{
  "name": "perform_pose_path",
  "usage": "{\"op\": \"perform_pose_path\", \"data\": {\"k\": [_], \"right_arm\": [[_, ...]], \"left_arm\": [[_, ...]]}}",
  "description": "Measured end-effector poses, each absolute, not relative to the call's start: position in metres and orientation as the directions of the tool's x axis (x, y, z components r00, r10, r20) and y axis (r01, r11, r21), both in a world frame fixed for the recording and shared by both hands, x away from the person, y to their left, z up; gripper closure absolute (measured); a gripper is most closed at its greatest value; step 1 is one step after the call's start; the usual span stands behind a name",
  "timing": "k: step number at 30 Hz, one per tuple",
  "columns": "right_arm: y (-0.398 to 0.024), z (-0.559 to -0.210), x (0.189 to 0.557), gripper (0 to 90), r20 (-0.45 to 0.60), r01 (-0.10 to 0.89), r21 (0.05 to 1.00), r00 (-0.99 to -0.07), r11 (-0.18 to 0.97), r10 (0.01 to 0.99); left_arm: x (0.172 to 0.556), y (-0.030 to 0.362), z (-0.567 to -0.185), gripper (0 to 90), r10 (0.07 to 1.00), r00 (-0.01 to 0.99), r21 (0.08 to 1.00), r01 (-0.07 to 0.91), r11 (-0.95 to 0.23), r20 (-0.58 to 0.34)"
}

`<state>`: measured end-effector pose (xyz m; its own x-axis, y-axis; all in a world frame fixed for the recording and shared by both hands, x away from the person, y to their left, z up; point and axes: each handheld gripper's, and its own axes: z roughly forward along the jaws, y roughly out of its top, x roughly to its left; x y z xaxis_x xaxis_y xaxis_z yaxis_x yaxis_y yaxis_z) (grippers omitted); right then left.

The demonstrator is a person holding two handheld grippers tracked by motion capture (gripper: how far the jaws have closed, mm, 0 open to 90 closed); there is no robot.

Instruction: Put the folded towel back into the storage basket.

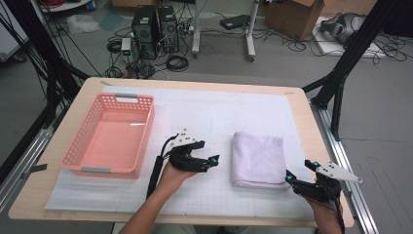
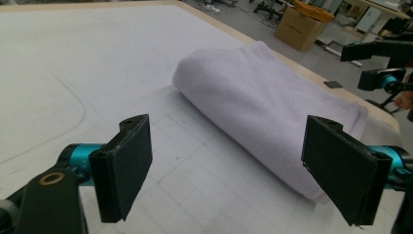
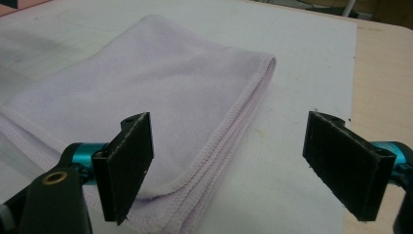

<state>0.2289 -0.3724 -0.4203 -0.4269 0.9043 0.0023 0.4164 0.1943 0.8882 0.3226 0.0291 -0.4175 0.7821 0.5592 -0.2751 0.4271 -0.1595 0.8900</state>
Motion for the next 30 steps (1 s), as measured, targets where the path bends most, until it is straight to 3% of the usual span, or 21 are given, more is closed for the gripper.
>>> {"op": "perform_pose_path", "data": {"k": [19,30], "right_arm": [[-0.372,-0.423,0.231,17.4,-0.006,0.426,0.880,-0.429,0.208,0.903],[-0.372,-0.422,0.230,17.4,-0.002,0.425,0.882,-0.430,0.204,0.903]], "left_arm": [[0.351,-0.041,-0.430,19.7,0.530,0.749,0.789,0.573,-0.221,-0.396],[0.360,-0.062,-0.441,20.0,0.585,0.709,0.724,0.631,-0.277,-0.394]]}}
